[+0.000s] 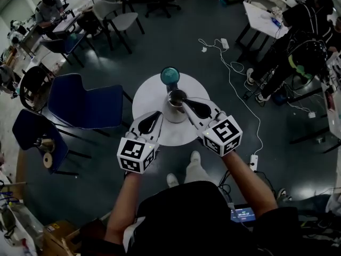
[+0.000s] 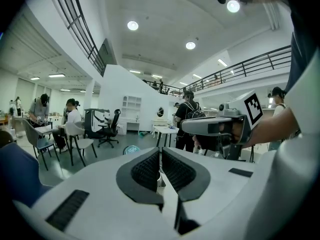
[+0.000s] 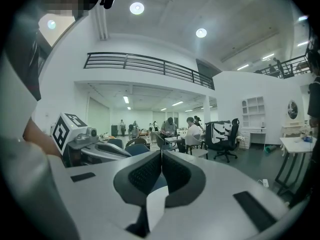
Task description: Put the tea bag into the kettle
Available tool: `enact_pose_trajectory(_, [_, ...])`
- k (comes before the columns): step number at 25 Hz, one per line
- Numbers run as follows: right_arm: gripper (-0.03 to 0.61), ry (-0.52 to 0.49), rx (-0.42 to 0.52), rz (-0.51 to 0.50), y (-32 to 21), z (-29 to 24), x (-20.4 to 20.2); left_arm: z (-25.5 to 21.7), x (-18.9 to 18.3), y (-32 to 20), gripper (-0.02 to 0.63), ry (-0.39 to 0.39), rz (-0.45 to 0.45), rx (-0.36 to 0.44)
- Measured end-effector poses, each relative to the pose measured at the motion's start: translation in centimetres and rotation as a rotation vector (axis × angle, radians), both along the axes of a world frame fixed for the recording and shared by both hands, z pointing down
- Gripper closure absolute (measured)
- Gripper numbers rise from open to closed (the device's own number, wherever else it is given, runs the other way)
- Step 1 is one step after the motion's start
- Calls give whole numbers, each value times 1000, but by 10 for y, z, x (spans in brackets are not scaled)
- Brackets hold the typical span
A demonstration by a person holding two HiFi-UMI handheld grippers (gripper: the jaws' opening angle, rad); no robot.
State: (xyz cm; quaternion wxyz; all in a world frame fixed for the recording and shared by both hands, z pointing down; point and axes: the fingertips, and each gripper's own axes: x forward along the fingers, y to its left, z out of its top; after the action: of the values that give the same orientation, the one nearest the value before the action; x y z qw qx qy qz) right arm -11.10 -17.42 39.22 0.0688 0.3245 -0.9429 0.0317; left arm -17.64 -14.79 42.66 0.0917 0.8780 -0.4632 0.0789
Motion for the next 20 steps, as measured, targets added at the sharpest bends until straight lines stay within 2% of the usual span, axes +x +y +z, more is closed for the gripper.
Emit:
enact_pose_trajectory(2, [558, 1, 0, 6, 5, 2, 0, 2, 0, 5, 586, 6, 5, -3])
enact_pose_trajectory(7, [558, -4, -1, 17, 10, 1, 0, -7, -1, 10, 588, 79, 9, -6])
enact_pose_trajectory(13, [558, -19, 13, 10, 15, -4, 3, -13, 2, 16, 588, 74, 0, 15])
enact_pose_trajectory(16, [558, -32, 18, 14, 18, -9, 11, -20, 6, 18, 594, 47, -27, 42])
enact_pose_trajectory(20, [558, -36, 25, 10, 28, -17, 27, -28, 19, 25, 594, 47, -49, 56])
